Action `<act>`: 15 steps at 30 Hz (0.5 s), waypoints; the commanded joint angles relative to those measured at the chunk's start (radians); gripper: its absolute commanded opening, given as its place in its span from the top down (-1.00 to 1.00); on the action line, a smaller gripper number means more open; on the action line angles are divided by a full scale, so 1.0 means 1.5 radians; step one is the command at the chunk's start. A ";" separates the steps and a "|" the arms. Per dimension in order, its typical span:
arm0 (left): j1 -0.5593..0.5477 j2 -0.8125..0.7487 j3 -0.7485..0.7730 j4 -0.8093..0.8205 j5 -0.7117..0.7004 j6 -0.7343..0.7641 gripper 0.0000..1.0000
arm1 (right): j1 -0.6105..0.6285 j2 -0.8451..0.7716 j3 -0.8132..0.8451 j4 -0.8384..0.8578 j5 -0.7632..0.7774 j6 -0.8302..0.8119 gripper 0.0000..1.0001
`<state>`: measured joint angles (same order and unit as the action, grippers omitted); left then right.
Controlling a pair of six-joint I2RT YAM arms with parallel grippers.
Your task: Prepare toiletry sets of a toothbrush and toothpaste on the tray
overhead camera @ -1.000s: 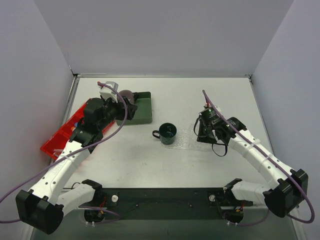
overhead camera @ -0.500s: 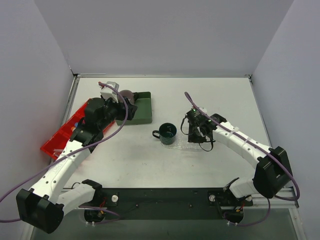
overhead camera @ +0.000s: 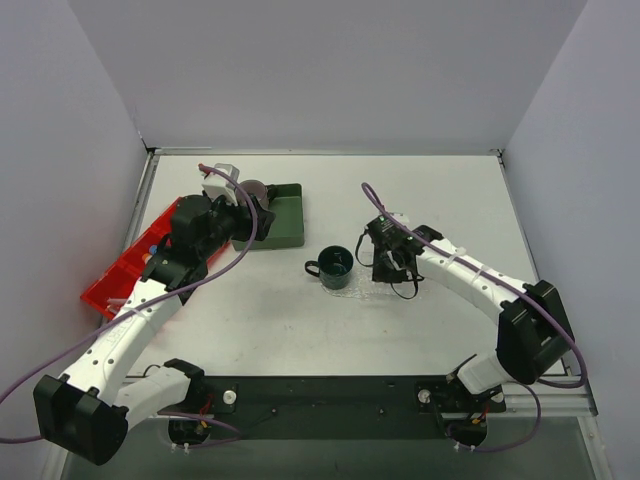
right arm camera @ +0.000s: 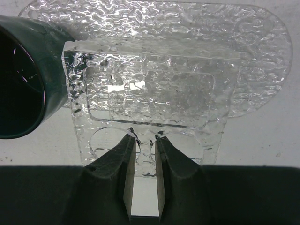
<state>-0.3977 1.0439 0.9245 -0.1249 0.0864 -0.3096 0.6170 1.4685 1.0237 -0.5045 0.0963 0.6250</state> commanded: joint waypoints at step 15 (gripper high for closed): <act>0.002 0.007 0.013 0.010 0.002 0.006 -0.57 | 0.013 0.025 0.018 0.036 0.042 -0.006 1.00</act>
<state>-0.3977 1.0512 0.9245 -0.1249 0.0864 -0.3096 0.6296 1.5032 1.0245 -0.4599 0.1238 0.6239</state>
